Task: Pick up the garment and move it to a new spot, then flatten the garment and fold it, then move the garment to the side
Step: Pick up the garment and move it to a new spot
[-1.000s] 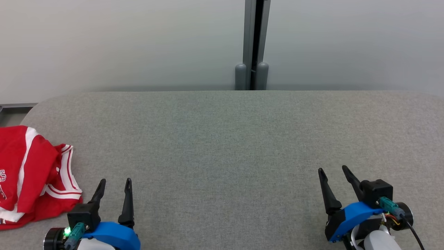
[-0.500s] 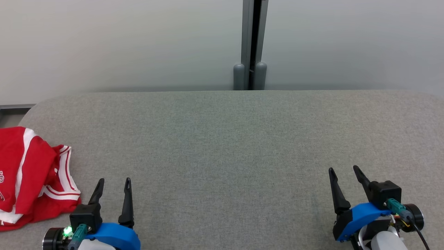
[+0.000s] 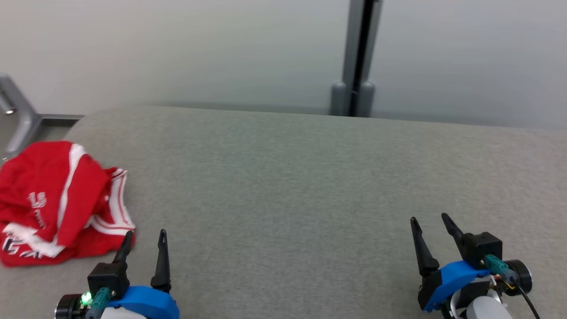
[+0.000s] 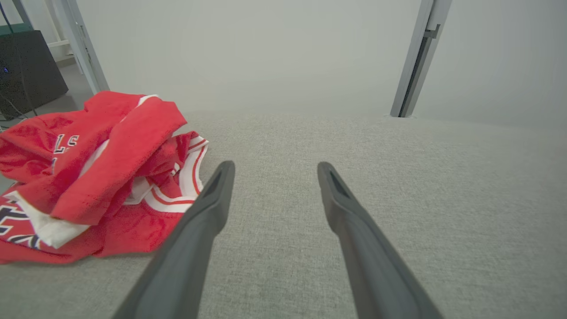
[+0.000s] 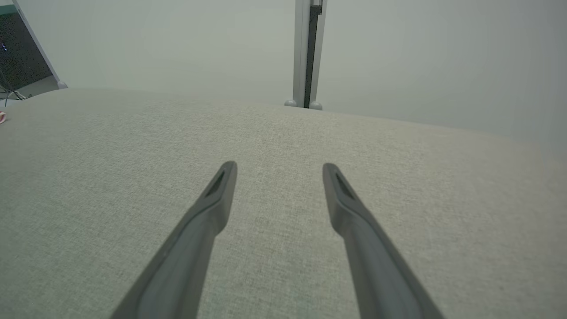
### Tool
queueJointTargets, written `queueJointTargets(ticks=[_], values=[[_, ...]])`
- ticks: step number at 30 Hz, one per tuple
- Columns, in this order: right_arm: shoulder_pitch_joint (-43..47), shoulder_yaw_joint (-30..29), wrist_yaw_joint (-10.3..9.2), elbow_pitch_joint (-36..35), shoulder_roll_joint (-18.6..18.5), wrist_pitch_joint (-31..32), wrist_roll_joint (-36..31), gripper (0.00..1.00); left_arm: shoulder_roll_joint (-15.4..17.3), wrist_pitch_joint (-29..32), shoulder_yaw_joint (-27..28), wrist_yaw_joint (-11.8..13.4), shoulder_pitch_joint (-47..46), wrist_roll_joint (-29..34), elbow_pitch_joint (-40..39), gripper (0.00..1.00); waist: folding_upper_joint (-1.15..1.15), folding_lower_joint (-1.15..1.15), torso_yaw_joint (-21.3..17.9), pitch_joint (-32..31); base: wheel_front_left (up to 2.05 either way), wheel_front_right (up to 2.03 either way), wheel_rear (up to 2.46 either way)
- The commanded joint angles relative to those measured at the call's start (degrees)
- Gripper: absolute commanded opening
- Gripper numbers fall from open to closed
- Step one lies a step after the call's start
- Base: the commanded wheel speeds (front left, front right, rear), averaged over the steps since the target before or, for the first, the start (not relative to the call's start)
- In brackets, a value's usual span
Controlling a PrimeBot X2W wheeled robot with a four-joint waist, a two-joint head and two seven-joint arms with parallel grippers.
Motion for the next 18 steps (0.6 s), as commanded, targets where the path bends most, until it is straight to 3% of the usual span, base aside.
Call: queueJointTargets(ticks=[1, 12, 18], values=[[0.14, 0.43, 0.02, 0.10, 0.06, -0.23, 0.24, 1.00, 0.10, -0.27, 0.47, -0.11, -0.04, 0.14, -0.01, 1.00, 0.00, 0.00, 1.67, 1.02, 0.00, 0.00, 0.00], [-0.58, 4.84, 0.02, 0.51, -0.02, -0.23, 3.05, 1.00, 0.73, -0.27, 3.13, 0.12, 1.62, 0.27, 0.56, 1.00, 0.00, 0.00, 15.20, 1.49, 0.00, 0.00, 0.00], [-1.44, 7.03, 0.02, 0.97, -0.03, -0.22, 3.89, 1.00, 0.83, -0.27, 5.23, 0.29, 2.25, -0.05, 0.26, 1.00, 0.00, 0.00, 20.26, 1.74, 0.00, 0.00, 0.00]])
